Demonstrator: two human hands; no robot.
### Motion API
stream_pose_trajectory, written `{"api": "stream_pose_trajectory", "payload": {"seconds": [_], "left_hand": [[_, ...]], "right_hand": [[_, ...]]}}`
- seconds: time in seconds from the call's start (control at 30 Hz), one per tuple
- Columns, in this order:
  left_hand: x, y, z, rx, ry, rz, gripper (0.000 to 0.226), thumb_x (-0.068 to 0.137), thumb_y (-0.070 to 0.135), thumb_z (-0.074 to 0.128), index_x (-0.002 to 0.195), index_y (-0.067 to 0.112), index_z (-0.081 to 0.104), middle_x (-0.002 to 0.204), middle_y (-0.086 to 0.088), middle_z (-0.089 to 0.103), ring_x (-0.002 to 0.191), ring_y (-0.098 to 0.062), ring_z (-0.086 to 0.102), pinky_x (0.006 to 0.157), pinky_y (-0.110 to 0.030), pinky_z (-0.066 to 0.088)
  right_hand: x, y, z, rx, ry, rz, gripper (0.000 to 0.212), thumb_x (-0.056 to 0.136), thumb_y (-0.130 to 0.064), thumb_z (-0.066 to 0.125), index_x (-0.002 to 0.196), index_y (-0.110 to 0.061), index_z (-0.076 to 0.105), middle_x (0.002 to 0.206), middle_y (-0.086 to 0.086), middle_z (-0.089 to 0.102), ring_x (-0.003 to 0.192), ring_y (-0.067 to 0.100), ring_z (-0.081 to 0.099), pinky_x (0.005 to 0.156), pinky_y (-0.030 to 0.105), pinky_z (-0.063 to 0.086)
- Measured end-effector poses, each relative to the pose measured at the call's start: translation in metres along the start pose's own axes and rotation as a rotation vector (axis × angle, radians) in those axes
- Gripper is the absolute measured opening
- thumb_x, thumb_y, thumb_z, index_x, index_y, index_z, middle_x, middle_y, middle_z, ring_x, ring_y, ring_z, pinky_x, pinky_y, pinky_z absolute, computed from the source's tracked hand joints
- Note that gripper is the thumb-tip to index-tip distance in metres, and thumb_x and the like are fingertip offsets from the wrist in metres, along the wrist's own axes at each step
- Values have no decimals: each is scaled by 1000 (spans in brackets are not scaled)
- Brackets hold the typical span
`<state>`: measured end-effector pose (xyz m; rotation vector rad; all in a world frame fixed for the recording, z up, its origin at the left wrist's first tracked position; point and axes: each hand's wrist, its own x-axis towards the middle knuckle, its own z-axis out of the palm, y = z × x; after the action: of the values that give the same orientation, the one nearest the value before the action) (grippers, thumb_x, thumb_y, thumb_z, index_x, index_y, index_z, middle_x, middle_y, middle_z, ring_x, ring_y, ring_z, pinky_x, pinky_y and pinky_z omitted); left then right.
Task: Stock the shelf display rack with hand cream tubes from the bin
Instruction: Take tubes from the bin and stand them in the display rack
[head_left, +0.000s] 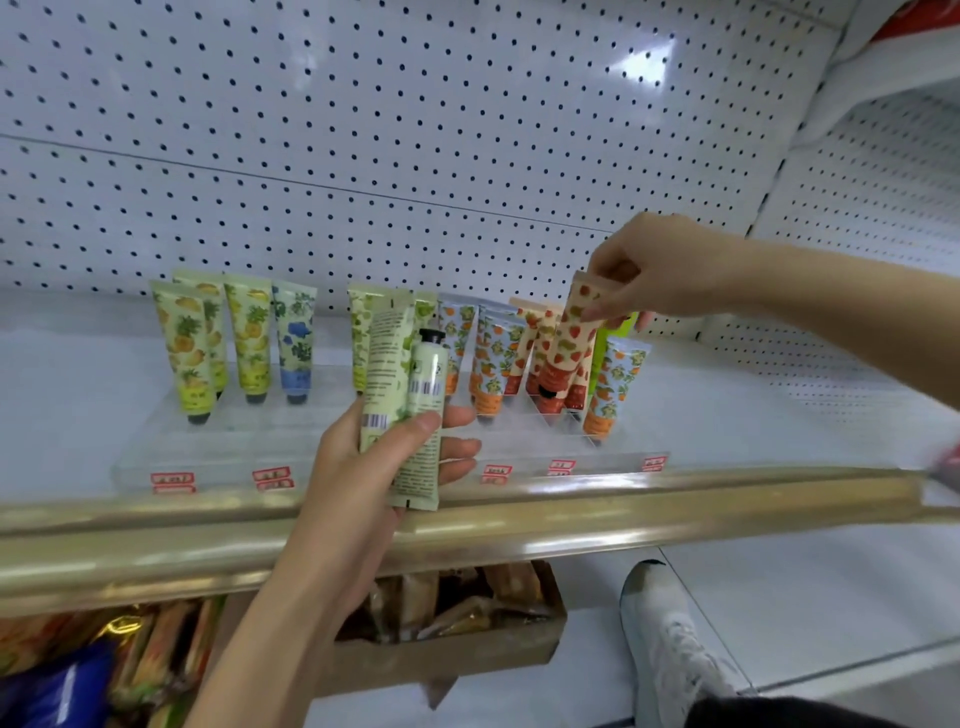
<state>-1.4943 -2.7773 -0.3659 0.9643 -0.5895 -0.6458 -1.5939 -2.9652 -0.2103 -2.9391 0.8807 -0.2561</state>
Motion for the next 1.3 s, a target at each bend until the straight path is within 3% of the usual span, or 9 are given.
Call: {"api": "stream_pose_trajectory", "payload": {"seconds": [0.1,0.2,0.37,0.5,0.67,1.3], "left_hand": [[-1,-1,-2,-3,-7,-3,32,80,13,58,112,12,59,93,-11,74,79,-23,72,65,-26,57],[-3,-2,-2,1,-8,0,40,72,18,59,112,13,59,93,-12,74,80,-25,72,64,-26,57],[-2,-2,-5,8,-6,-4,39,73,17,59,112,13,60,93,-11,74,79,-26,72,64,-26,57],[-1,-1,-7,-1,5,-4,31,81,10,57,112,12,61,93,-12,74,77,-24,72,63,-26,57],[-1,1,-8,4,10,9,40,70,18,60,110,12,61,93,-11,74,77,-24,72,62,-25,57],[1,1,-9,-5,1,8,40,72,17,59,111,10,61,93,-12,74,76,-23,72,63,-25,57]], "right_hand": [[8,-1,8,-86,43,-17,35,80,-34,72,92,-1,67,83,15,64,67,17,50,55,25,36],[14,-2,14,-127,73,-33,34,79,-35,73,96,-6,68,88,5,57,76,18,49,55,26,34],[25,2,26,-155,103,-47,33,77,-38,74,97,-13,68,102,6,43,104,22,39,80,30,35],[29,1,36,-199,93,-8,33,78,-41,72,100,-17,65,119,8,46,121,27,36,96,40,31],[32,-1,43,-224,63,-1,33,80,-44,70,101,-19,64,126,7,45,122,26,35,96,40,29],[45,-4,56,-327,33,4,37,82,-46,65,106,-18,65,126,8,45,123,28,32,99,43,28]]}}
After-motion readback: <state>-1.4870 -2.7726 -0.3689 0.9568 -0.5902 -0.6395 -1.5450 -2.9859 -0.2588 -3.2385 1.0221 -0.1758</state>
